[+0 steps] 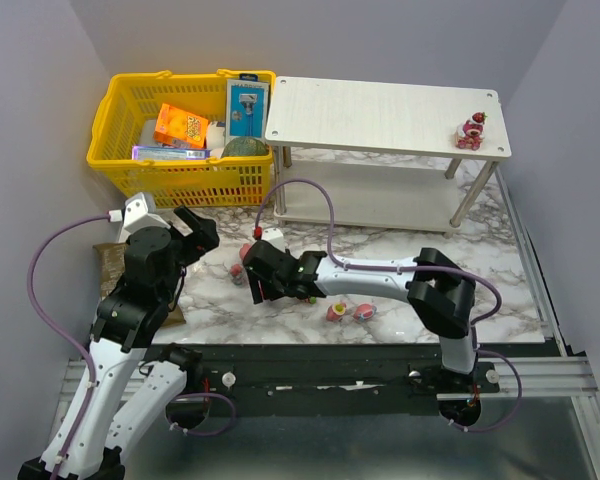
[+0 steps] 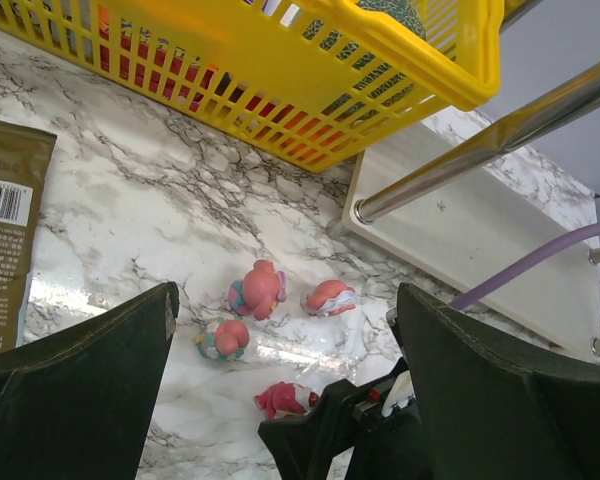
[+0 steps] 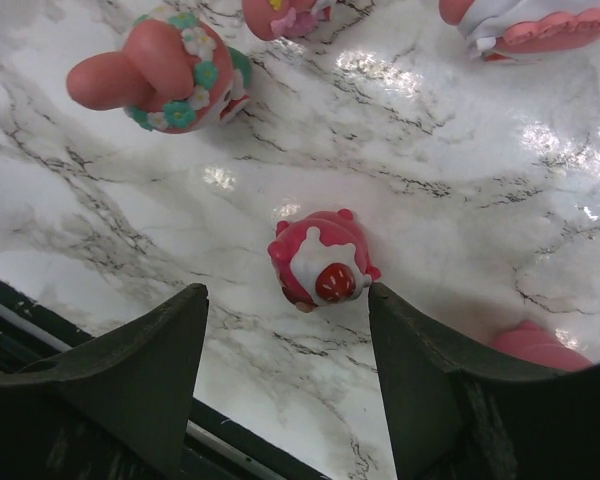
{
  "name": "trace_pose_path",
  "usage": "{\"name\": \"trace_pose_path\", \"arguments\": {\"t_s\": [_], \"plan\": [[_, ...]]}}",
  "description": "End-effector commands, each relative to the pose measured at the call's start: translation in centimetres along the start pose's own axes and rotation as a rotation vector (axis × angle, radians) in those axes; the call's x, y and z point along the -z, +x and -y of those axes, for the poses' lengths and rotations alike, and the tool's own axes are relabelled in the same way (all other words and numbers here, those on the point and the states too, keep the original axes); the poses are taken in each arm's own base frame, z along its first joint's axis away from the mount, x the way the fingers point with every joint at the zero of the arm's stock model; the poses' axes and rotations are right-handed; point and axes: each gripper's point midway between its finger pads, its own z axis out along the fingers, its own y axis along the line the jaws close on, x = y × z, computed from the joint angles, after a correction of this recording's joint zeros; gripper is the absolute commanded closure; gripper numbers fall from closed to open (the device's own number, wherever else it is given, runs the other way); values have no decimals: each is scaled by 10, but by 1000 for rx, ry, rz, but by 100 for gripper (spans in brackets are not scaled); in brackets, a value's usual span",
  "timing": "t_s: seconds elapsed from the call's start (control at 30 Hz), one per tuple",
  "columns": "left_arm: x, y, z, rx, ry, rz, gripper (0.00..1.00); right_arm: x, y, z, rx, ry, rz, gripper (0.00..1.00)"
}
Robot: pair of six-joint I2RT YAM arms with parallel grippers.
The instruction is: Place and organize the plastic toys onto the shelf
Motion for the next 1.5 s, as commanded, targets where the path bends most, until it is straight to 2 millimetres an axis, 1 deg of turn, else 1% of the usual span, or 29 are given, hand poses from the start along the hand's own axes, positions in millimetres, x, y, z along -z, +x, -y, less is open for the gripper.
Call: {"name": "trace_pose_path", "arguments": {"t_s": [0.0,0.07,0.2,0.33,0.4,0.6,0.7,0.8,0.83,0.9,0.93,0.97,1.0,1.1,1.13,1.23,1.27,1.3,1.33,1.37,1.4,1.43,1.47], "plan": [[-1,3,-8,-17,-28,9,1,-3,4,12,-19,128,-7,28],[-1,4,-8,-17,-27,6,1,-8,8,14,-24,139,-13,29],[0,5,-9,-21,-28,4,1,-16,8,14,-23,149,-12,30],[1,3,-9,-23,-29,6,1,-24,3,7,-12,142,-2,30],[2,3,-10,-27,-31,6,1,-28,4,8,-11,151,-4,30],[3,4,-12,-32,-40,4,1,-33,8,10,-14,162,-11,37],[3,4,-13,-32,-43,3,1,-34,8,12,-11,174,-9,42],[2,5,-14,-34,-45,2,1,-34,6,13,-1,181,-2,54],[3,5,-14,-34,-45,2,1,-34,5,13,3,183,2,60],[2,5,-14,-34,-46,3,1,-29,-1,14,7,183,15,66],[2,6,-15,-33,-47,2,1,-27,-2,13,18,181,20,71],[2,5,-14,-33,-46,3,1,-24,-5,15,24,187,28,72],[1,6,-14,-32,-47,2,1,-19,-9,15,28,186,40,74],[-1,5,-12,-26,-45,5,1,6,-28,16,58,175,98,77],[-1,4,-12,-24,-44,6,1,25,-40,16,77,157,131,78],[-4,2,-8,-16,-41,8,1,58,-61,19,125,136,190,78],[-5,1,-6,-12,-35,11,1,81,-73,18,127,109,224,78],[-7,1,-5,-4,-36,9,1,94,-81,17,135,88,243,78],[-7,0,-3,5,-32,11,1,106,-90,21,148,82,257,78],[-8,-1,-1,16,-30,17,1,132,-103,23,139,67,283,78],[-9,-2,1,24,-21,19,1,143,-111,27,141,64,293,78],[-10,-2,4,26,-6,20,1,154,-123,37,139,75,310,78],[-11,-4,11,30,24,27,1,165,-125,47,147,91,298,78]]}}
